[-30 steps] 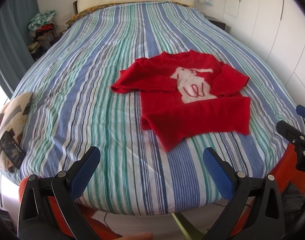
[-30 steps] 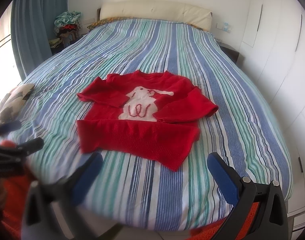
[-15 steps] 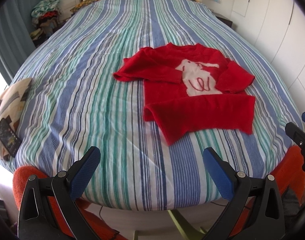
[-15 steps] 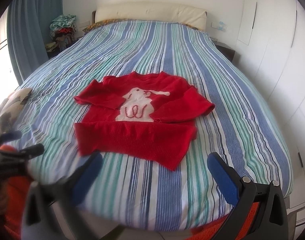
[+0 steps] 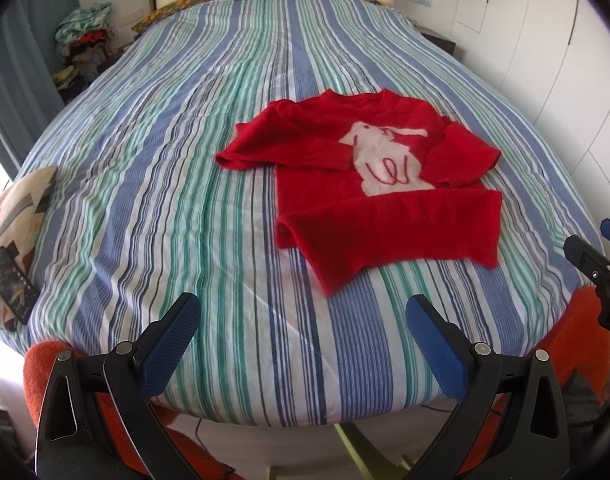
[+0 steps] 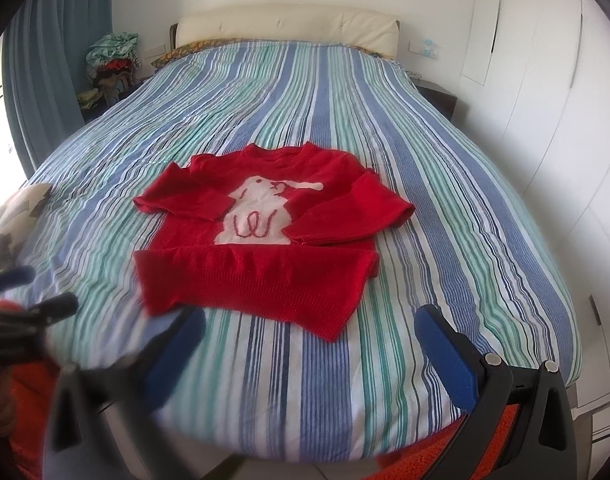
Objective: Fold small clothes
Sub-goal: 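Approach the red rabbit sweater with both grippers open, then grasp the sweater hem with the left gripper while the right gripper grasps the hem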
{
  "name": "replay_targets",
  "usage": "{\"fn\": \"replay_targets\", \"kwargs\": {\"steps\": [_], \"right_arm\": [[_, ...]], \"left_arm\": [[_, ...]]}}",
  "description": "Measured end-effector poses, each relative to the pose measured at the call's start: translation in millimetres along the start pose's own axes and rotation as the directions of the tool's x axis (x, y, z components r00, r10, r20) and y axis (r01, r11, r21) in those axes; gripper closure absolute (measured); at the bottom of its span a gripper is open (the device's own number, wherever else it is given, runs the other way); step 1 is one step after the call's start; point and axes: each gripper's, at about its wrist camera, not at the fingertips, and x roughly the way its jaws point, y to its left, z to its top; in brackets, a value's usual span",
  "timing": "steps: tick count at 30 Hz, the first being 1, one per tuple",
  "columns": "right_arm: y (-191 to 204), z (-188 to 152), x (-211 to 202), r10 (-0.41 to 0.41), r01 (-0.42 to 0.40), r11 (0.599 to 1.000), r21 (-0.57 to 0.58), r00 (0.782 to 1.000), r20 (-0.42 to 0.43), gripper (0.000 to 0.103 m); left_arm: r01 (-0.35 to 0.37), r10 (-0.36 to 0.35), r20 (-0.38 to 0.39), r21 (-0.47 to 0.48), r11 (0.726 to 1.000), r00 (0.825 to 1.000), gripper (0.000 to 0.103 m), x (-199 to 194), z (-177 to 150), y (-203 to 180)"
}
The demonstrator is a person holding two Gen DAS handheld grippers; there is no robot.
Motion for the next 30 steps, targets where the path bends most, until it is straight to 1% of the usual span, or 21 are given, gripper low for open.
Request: {"fn": "replay_targets", "kwargs": {"steps": [9,15,30], "right_arm": [[-1,-1,4,-0.032,0.032,0.999,0.002,0.999,-0.014,0.000],[-2,-4,7,-0.037,0.037,0.999,0.004,0.999,-0.024,0.000],[-3,-5,9,-0.045,0.045,0.999,0.000,0.998,-0.032,0.000]], "left_arm": [[-0.020,0.020,-0.011,-0.001,1.000,1.000,0.001,6,-2,0],[-0.027,0.027,-0.026,0.001,1.000,0.999,0.001,11,-5,1],[-0.033,0.033,-0.028,0.011,0.999,0.999,0.001,12,-6,0]]}}
